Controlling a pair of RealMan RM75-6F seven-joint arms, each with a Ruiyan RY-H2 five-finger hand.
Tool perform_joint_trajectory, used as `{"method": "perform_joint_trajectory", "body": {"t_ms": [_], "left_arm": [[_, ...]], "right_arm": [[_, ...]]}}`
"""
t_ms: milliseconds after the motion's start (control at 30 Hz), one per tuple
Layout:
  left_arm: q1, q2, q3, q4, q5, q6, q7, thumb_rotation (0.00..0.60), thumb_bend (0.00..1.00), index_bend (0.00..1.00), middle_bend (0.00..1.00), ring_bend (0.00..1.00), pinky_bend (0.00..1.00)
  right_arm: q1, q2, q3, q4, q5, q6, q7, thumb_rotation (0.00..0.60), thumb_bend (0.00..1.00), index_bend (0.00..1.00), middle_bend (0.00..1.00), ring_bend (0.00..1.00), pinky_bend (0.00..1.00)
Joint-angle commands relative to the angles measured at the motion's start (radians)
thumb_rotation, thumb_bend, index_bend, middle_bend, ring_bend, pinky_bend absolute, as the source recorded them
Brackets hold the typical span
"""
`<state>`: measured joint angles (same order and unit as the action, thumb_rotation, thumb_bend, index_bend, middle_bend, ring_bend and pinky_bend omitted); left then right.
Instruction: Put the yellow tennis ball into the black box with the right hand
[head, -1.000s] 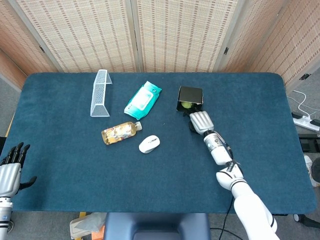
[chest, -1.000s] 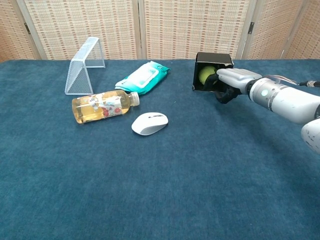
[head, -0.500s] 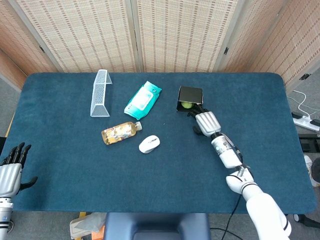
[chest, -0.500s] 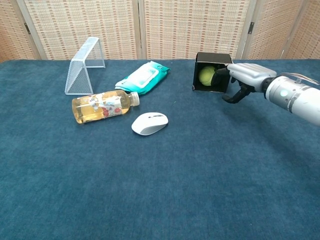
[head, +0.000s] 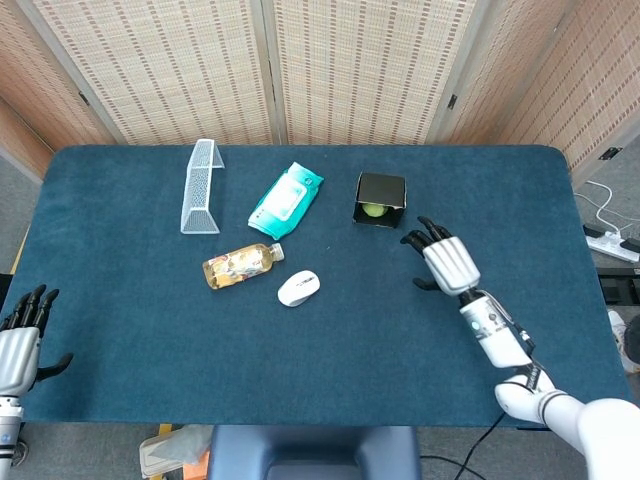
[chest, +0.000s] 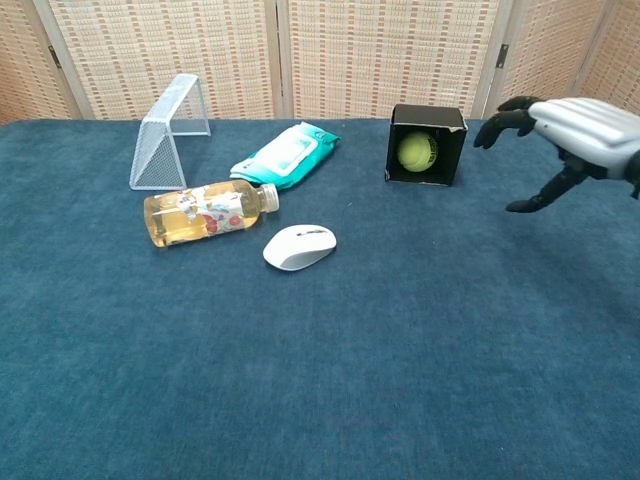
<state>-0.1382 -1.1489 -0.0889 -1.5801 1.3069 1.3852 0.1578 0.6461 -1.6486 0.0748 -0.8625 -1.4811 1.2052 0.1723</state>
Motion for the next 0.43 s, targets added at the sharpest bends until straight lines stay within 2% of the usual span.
{"method": "perform_joint_trajectory", "body": {"t_ms": [33,133,267,433], "left_arm": [[0.0,0.0,0.001,-0.001,0.002,0.001,0.0,0.6,0.24,0.06,0.12,0.05,0.25],[0.0,0.0,0.002,-0.001,0.005,0.002,0.001,0.6,0.24,0.06,0.12,0.05,0.25],[0.001,-0.002,0.005,-0.005,0.011,0.006,0.012,0.6,0.24,0.06,0.12,0.05,0.26],[0.0,-0.005,0.003,-0.008,0.012,0.01,0.02,0.6,0.24,0.06,0.12,0.05,0.25]], "right_arm": [[-0.149,0.198,0.002,-0.307,0.071,0.127,-0.286,0.6,0.05,0.28,0.19,0.02,0.19],[-0.178,0.239,0.003,-0.377,0.099,0.138,-0.35,0.6,0.03,0.2,0.11,0.0,0.12],[-0.271,0.329,0.007,-0.51,0.206,0.176,-0.48,0.6,0.02,0.08,0.04,0.0,0.06],[-0.305,0.347,0.022,-0.543,0.24,0.186,-0.482,0.6,0.02,0.05,0.02,0.0,0.05]]}}
